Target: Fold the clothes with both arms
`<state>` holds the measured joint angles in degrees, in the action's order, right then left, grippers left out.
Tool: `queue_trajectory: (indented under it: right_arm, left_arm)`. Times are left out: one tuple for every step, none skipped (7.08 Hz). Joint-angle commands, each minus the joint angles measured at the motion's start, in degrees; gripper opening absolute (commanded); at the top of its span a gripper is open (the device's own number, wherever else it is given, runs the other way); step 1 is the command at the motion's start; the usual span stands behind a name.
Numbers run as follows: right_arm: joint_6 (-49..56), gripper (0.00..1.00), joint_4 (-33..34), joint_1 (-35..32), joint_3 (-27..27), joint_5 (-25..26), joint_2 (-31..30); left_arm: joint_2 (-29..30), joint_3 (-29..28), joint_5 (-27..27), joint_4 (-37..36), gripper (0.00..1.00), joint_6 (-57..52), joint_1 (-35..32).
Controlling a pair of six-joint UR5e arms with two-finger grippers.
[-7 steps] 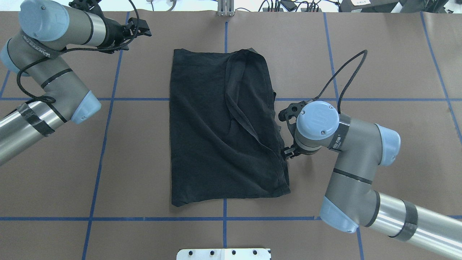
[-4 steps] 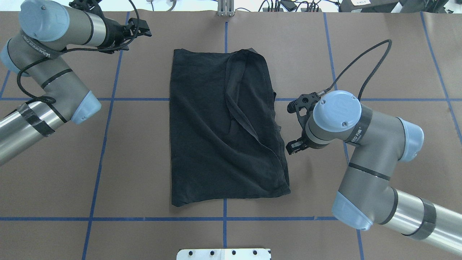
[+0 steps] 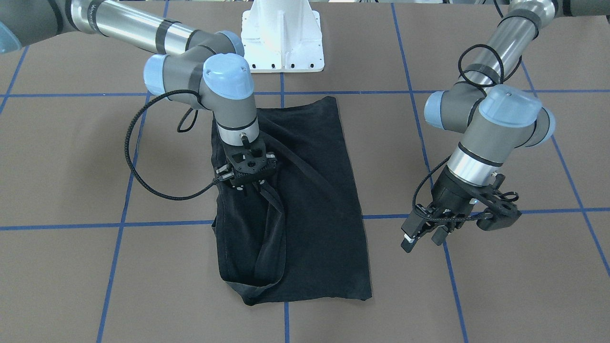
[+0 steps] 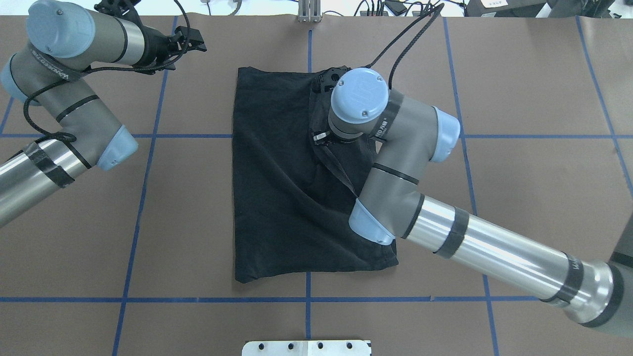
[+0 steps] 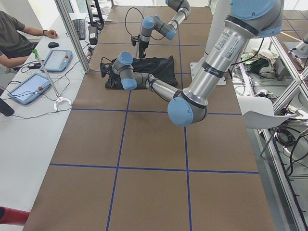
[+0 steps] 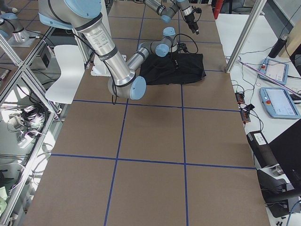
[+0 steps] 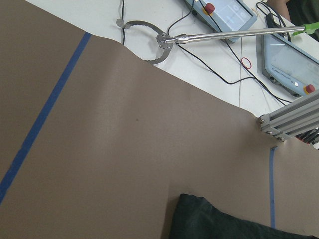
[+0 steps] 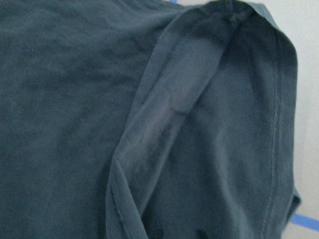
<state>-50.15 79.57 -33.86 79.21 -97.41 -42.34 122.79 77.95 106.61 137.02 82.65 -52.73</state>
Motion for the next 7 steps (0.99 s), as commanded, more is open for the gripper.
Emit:
queue_trajectory:
  right_arm:
    - [-1.5,0.33,-2.5,0.3,-10.5,2.3,7.3]
    - [-1.3,0.33,-2.6,0.2,-11.2,2.9,7.2]
    - [-1.2,0.35,-2.7,0.3,-12.1,3.6,7.3]
    - [-1.3,0.41,-2.8,0.3,-12.1,3.6,7.4]
    - [-1.4,0.54,-2.8,0.5,-12.1,3.6,7.9]
    - [-1.6,0.57,-2.8,0.6,-12.1,3.5,8.0]
    - [-1.6,0.57,-2.8,0.8,-12.1,3.6,8.3]
  left_arm:
    - [0.0,-0.1,0.1,0.0,0.99,0.0,0.0]
    - [0.0,-0.1,0.1,0.0,0.99,0.0,0.0]
    - [0.0,-0.1,0.0,0.0,0.99,0.0,0.0]
    - [0.0,-0.1,0.1,0.0,0.99,0.0,0.0]
    - [0.0,-0.1,0.1,0.0,0.99,0.0,0.0]
    - [-0.1,-0.1,0.1,0.0,0.99,0.0,0.0]
    - [0.0,-0.1,0.0,0.0,0.99,0.0,0.0]
